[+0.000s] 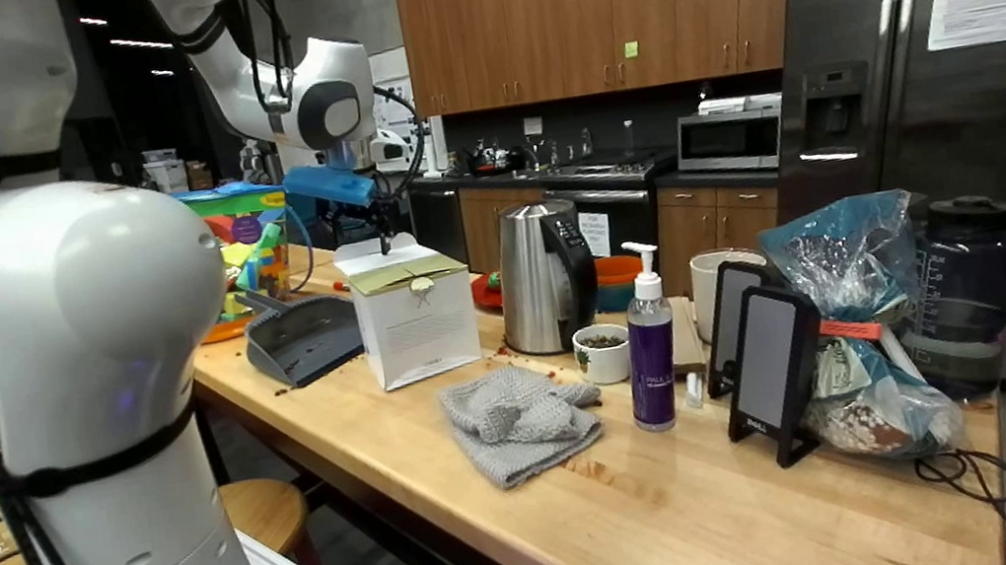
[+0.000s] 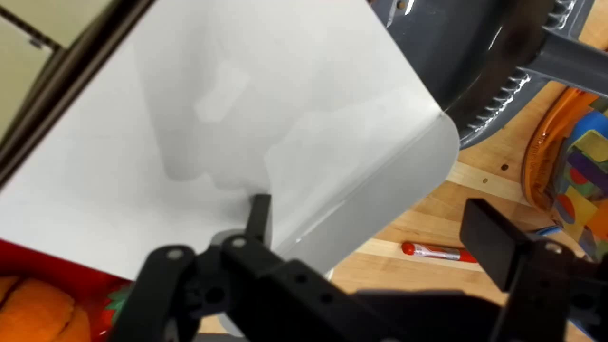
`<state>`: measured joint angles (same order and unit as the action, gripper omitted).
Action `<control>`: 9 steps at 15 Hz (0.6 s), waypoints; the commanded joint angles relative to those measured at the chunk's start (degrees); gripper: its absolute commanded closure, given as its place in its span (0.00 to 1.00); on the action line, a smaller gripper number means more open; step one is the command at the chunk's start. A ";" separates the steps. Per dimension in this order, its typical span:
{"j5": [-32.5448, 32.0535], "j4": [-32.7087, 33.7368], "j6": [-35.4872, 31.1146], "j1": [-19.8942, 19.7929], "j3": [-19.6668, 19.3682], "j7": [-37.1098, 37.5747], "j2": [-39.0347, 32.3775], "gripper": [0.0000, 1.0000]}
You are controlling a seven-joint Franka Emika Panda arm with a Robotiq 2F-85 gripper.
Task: Open the box
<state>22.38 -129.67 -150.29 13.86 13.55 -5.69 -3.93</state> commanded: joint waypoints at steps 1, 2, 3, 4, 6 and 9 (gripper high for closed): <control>-4.16 -0.85 0.83 0.15 0.42 3.41 3.87 0.00; -5.15 -1.00 0.62 0.31 0.48 4.06 4.54 0.00; -6.16 -1.18 0.61 0.40 0.52 4.72 5.34 0.00; -7.23 -1.38 0.63 0.47 0.52 5.32 6.28 0.00; -9.16 -2.55 0.05 0.46 0.47 6.26 8.19 0.00; -12.02 -3.35 1.77 0.22 0.32 7.71 10.73 0.00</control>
<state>13.34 -130.60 -150.27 14.43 13.99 -0.28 2.49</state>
